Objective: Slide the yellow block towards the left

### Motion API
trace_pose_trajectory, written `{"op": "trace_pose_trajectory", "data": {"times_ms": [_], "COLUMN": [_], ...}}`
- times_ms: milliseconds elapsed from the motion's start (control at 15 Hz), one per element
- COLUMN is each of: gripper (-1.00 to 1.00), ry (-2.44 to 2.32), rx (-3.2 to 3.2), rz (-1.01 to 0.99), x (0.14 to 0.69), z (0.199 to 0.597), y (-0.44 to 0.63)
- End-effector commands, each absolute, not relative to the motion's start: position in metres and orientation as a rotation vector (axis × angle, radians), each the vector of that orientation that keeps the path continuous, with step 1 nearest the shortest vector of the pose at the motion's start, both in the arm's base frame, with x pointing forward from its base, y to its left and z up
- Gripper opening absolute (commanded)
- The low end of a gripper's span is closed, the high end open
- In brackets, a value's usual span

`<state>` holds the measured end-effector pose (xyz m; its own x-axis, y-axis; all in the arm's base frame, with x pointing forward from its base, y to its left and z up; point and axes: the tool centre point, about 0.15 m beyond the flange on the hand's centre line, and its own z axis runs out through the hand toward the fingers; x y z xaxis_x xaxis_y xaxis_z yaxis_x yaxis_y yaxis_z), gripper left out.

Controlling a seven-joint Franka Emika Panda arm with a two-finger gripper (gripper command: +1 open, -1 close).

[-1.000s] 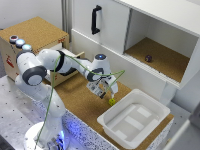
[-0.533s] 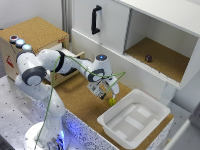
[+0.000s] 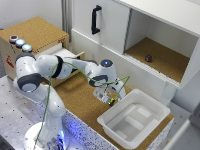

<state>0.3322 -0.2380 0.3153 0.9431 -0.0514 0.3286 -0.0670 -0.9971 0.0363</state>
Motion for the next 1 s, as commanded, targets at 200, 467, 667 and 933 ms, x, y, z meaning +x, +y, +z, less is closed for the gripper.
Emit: {"op": "trace_pose_trajectory", "data": {"times_ms": [200, 467, 667, 933], "gripper": [-1.0, -1.0, -1.0, -1.0], "ry": [-0.056, -0.061, -0.078, -0.105], "rx": [3.119, 3.103, 3.083, 3.066], "rz": [0.515, 0.434, 0.442, 0.367], "x": [0.336, 0.359, 0.369, 0.383], "z": [0.318, 0.28, 0.255, 0.219], "y": [-0.226, -0.223, -0.232, -0.252]}}
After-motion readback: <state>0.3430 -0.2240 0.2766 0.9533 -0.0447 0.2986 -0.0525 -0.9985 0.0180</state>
